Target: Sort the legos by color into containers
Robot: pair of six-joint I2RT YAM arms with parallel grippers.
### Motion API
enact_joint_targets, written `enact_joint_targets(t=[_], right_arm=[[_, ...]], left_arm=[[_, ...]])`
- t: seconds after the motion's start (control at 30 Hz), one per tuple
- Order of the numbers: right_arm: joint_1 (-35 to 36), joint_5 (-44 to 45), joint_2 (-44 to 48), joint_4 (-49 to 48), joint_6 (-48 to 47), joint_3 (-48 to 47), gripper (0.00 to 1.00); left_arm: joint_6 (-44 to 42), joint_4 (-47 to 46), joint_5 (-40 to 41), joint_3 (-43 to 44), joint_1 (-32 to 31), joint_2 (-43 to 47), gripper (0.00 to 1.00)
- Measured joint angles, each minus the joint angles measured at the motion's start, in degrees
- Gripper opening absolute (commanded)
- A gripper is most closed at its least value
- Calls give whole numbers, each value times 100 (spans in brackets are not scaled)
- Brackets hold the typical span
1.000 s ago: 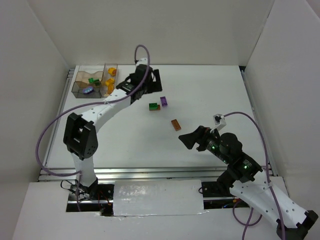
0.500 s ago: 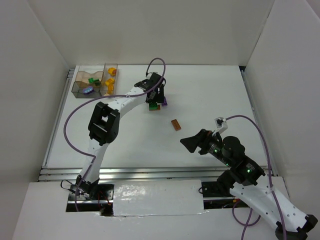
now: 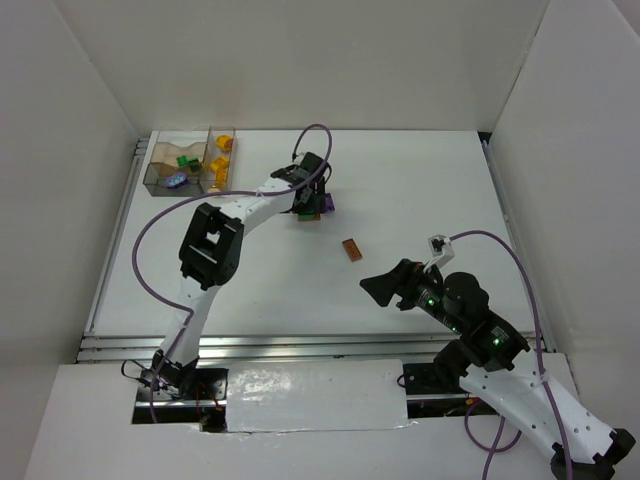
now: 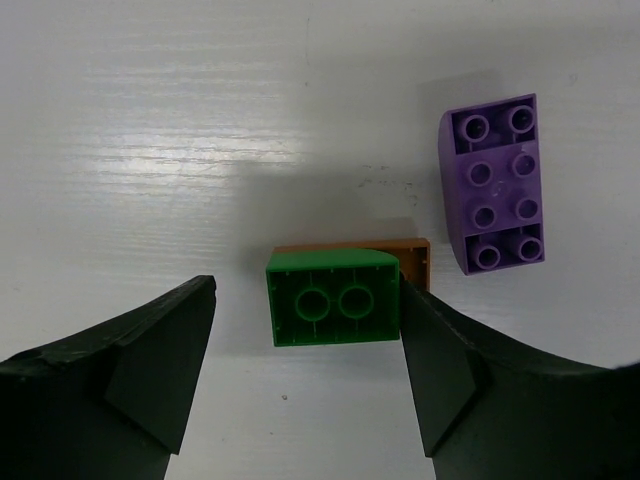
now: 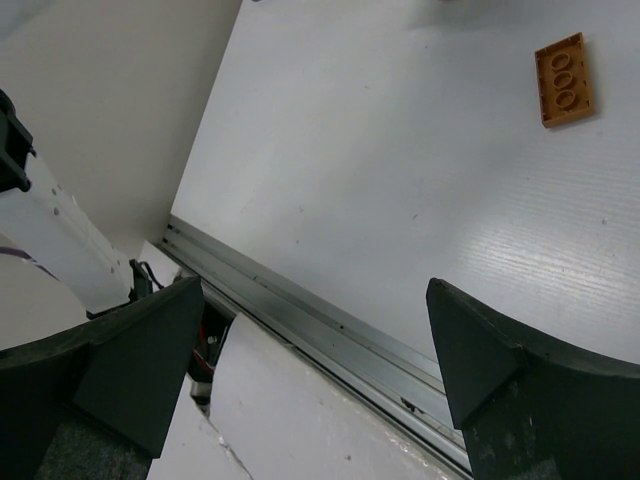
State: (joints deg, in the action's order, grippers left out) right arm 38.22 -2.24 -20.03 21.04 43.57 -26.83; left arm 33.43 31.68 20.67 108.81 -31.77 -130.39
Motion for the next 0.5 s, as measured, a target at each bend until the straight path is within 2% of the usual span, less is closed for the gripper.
enact_joint_targets(t=[0.03, 0.13, 0.23, 0.27, 0.33, 0.37, 0.43, 0.5], right_arm=[[-2, -4, 0, 0, -2, 4, 100], [0, -7, 0, 2, -20, 11, 100], [0, -9, 2, 4, -37, 15, 100], [0, -9, 2, 2, -44, 15, 100], [-2, -9, 4, 4, -61, 15, 100], [0, -9, 4, 4, -61, 15, 100], [0, -9, 9, 4, -61, 15, 100], [-2, -9, 11, 2, -66, 15, 100]], left_arm=[[0, 4, -13, 0, 0, -42, 85], [4, 7, -46, 0, 0, -138, 74], [0, -35, -66, 0, 0, -151, 72], [-2, -39, -79, 0, 0, -153, 58], [2, -48, -109, 0, 0, -153, 38], [-11, -50, -111, 0, 0, -153, 13], [-2, -59, -120, 0, 0, -153, 0], [0, -101, -118, -42, 0, -133, 0]])
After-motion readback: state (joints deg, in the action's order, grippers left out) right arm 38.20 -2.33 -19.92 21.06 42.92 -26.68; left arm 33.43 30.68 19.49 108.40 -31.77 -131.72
